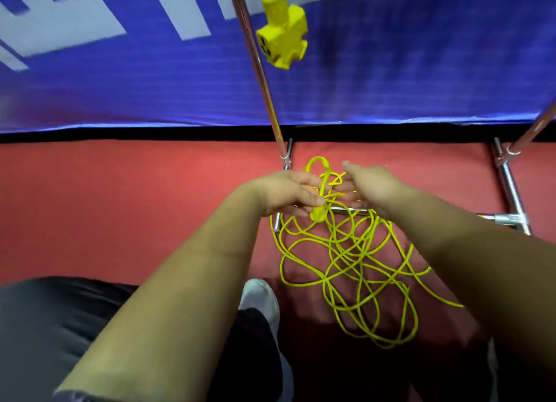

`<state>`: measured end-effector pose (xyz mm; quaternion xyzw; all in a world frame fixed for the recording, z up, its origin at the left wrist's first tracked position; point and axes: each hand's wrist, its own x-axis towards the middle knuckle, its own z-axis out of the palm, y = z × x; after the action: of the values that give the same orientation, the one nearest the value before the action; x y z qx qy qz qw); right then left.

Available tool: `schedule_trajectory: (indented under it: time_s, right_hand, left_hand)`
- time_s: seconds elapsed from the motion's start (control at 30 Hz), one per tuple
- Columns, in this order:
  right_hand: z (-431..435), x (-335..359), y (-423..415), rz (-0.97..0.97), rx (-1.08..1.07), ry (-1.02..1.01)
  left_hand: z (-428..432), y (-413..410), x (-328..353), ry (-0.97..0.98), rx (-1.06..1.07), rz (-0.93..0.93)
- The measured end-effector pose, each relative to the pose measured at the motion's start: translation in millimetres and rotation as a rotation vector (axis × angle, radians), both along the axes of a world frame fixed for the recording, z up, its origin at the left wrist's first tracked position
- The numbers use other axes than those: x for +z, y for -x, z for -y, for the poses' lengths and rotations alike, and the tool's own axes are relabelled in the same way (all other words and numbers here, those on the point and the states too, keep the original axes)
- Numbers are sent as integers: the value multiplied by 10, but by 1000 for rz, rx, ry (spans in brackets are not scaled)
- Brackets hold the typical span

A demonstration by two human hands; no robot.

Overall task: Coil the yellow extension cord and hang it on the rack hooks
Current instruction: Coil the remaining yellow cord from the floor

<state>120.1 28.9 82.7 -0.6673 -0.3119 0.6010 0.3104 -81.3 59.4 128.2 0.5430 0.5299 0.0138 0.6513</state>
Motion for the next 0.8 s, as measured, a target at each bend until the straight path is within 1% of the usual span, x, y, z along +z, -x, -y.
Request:
schedule_trajectory:
  time_s: [0.07, 0.1, 0.13, 0.2, 0.23, 0.27, 0.33, 0.37, 0.4, 0.43, 0.5, 0.57, 0.6, 0.67, 0.7, 0.73, 0.8]
  right_hand:
    - [-42, 315, -61, -259, -116, 105]
    - [-54, 438, -101, -334, -173, 151]
    - [-61, 532, -155, -345, -200, 193]
    - [-33, 748, -262, -204, -143, 238]
    - [-2, 860, -317, -119, -76, 228]
    - [32, 986, -362, -46, 11, 198]
    - [102, 1279, -428, 71, 150, 82]
    - [148, 1446, -454, 97, 177, 16]
    - [179, 1608, -489, 96, 184, -42]
    - [212, 1776, -529, 84, 183, -99]
    - [283, 2119, -631, 76, 182, -209]
    - [375, 2400, -768, 110, 187, -310]
    - [433, 2490, -835, 169, 188, -359]
    - [567, 2539, -965, 304, 167, -461]
    - [639, 2522, -1020, 333, 131, -494]
    - [702, 2484, -1072, 333, 87, -514]
    - [772, 2424, -1134, 314, 46, -508]
  left_hand:
    - [157, -251, 178, -19, -125, -12]
    - [227, -373, 267, -34, -188, -31]
    - [285, -486, 375, -52, -265, -65]
    - [317, -641, 661, -146, -427, -174]
    - [295, -687, 831, -240, -485, -257]
    - [234, -707, 999, -391, -540, -394]
    - [87, -685, 1320, -793, -606, -754]
    - [33, -648, 1456, -930, -568, -855]
    - [-23, -597, 1559, -988, -521, -857]
    - [-64, -541, 1643, -970, -515, -803]
    - [-100, -427, 1757, -839, -508, -602]
    - [-31, -395, 1821, -743, -417, -353]
    - [-1, -421, 1861, -746, -350, -235]
    - [66, -545, 1955, -770, -252, -39]
    - [109, -629, 2007, -752, -240, 47]
    - [160, -720, 2054, -724, -245, 121]
    - [272, -878, 2111, -689, -297, 179]
